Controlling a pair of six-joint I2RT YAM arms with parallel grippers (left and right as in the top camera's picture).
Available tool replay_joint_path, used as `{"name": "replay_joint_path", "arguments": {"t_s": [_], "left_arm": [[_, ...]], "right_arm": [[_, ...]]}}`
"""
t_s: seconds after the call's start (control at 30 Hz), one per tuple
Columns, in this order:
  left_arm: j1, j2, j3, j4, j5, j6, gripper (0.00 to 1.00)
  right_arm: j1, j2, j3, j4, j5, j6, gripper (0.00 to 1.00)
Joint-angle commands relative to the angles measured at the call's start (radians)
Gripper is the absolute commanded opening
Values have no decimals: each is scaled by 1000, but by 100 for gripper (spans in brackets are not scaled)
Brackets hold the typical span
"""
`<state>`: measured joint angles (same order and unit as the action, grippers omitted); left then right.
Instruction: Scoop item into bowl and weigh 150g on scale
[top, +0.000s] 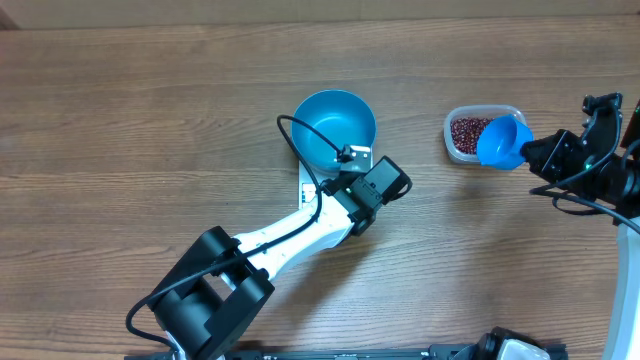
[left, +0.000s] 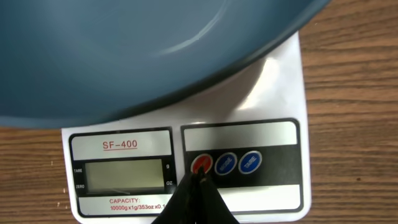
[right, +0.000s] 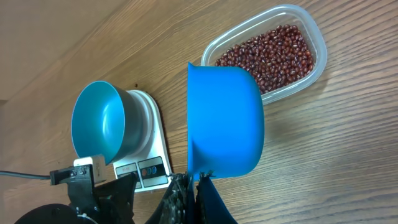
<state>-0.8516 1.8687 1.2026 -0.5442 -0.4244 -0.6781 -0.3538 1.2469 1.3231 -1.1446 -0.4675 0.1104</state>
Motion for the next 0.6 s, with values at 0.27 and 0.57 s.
{"name": "replay_joint_path", "arguments": {"t_s": [0.27,0.57], "left_arm": [[3,56,-11,33,-31,28,4],[14,58,-11,35,-19,27,4]], "right_arm": [[-5,-1,33,6,-3,-8,4],[-5,-1,33,6,-3,-8,4]]}}
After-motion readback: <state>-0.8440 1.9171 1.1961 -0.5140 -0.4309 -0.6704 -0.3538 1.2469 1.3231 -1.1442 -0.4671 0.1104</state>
